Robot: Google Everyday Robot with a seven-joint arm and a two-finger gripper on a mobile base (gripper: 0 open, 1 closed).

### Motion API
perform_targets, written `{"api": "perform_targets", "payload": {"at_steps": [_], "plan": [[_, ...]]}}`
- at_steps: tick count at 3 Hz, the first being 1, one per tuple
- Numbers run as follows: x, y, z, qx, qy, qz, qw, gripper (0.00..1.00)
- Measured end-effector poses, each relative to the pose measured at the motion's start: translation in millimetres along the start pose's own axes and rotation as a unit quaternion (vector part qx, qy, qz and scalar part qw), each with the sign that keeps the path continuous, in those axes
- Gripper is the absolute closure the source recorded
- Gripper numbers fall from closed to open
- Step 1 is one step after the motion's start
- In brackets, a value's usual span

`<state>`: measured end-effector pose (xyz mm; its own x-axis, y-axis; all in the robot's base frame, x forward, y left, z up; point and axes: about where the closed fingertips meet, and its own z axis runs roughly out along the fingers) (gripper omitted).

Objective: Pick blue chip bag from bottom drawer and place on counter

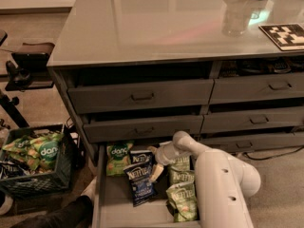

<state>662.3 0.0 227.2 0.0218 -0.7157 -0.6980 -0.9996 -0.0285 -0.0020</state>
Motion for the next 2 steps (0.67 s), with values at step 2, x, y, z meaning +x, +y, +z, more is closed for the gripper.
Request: {"api": "perform_targets", "payload": {"at_steps": [2], "plan": [[3.8, 2.7, 20.9, -0.047, -0.004, 0.024, 0.9986, 0.00]]}}
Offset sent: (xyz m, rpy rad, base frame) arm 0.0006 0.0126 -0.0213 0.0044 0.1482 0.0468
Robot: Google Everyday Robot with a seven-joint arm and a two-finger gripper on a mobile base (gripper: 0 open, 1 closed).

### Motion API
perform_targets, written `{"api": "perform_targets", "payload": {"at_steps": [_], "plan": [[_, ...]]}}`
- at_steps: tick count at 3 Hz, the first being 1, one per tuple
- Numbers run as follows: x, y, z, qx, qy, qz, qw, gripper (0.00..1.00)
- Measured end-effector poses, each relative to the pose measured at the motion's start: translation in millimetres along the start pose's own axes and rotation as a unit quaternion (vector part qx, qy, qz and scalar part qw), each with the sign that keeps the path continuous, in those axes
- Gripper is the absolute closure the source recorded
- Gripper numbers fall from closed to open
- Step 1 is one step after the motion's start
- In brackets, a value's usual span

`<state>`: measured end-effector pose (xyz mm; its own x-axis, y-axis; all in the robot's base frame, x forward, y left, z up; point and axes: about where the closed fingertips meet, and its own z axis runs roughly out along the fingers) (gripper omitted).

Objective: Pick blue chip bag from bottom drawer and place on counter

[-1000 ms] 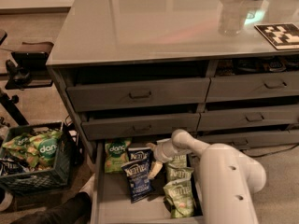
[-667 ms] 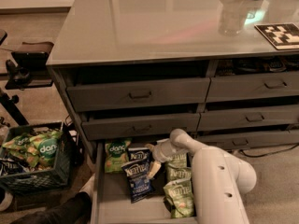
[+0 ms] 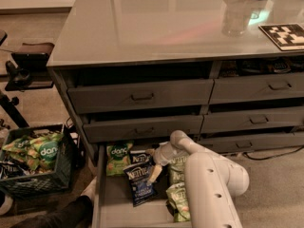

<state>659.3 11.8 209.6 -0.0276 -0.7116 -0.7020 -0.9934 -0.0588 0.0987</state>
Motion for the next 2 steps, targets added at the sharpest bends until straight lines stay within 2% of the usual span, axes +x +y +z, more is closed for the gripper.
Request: {"api": "perform_targets", "payload": {"at_steps": [1, 2], "plan": [[-1.1, 2.8, 11.0, -0.022, 0.001, 0.005, 0.9998, 0.00], [2.7, 1.1, 20.3, -0.032, 0.007, 0.012, 0.9994, 0.00]]}}
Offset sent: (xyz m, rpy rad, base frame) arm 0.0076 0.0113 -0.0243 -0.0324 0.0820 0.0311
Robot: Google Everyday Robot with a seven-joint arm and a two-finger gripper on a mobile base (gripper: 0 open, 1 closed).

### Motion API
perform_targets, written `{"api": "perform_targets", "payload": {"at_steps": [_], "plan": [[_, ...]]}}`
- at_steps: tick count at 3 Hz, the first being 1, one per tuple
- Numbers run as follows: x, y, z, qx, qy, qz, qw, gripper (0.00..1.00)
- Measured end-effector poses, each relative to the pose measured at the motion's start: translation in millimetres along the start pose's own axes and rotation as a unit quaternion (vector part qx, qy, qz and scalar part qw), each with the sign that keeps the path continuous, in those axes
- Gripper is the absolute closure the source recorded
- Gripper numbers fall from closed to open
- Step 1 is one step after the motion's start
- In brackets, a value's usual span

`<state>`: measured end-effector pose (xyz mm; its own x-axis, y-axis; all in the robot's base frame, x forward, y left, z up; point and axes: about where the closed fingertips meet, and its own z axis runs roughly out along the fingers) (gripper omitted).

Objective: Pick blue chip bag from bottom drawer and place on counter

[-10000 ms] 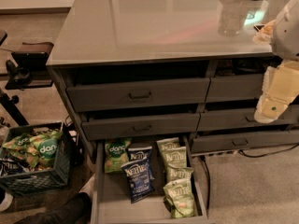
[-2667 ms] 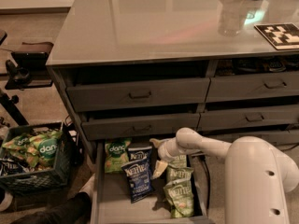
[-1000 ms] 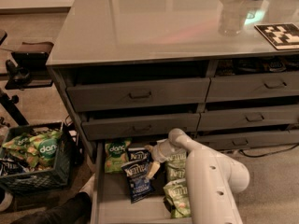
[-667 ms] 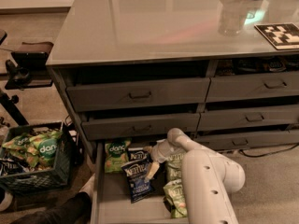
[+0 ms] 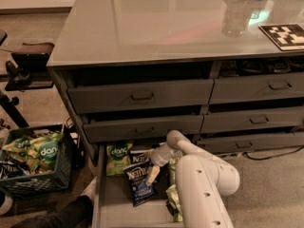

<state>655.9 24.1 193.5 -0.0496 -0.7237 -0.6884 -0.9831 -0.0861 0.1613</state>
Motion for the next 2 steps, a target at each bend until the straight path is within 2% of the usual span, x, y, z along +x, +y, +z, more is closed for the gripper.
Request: {"api": "perform_targets", "payload": {"at_steps": [1, 2], "plan": [[2.0, -3.5, 8.4, -0.006, 0.008, 0.003, 0.9999, 0.03], [2.0, -3.5, 8.5, -0.007, 0.008, 0.003, 0.9999, 0.22]]}}
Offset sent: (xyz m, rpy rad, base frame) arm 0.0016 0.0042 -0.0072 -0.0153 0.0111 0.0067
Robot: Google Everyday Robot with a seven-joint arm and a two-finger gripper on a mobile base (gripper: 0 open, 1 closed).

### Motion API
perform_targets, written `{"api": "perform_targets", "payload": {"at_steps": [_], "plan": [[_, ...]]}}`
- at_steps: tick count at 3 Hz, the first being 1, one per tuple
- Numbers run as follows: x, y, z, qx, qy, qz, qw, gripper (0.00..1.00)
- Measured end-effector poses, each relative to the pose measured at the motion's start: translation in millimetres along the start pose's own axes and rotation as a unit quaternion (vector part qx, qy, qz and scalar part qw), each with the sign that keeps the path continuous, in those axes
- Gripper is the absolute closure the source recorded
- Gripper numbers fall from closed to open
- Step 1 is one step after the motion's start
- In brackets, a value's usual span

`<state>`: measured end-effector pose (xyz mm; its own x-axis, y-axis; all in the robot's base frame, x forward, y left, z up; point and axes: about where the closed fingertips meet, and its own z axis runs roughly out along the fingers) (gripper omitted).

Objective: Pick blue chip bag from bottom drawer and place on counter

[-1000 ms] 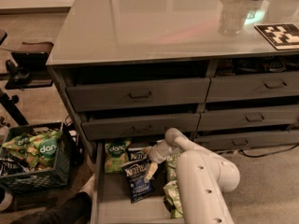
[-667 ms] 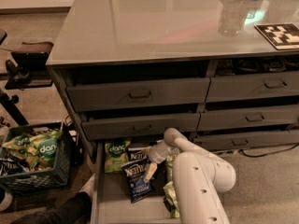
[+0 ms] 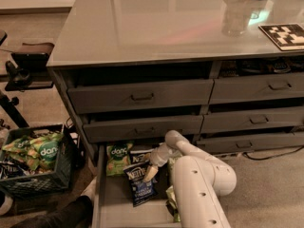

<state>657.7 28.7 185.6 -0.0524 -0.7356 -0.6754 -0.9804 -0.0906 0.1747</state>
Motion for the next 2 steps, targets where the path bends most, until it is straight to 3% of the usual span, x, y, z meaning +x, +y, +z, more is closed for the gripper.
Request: {"api": "perform_targets", "payload": {"at_steps": [2], "plan": [[0.0, 0.0, 0.0, 0.000, 0.000, 0.000, 1.0000, 0.68]]}}
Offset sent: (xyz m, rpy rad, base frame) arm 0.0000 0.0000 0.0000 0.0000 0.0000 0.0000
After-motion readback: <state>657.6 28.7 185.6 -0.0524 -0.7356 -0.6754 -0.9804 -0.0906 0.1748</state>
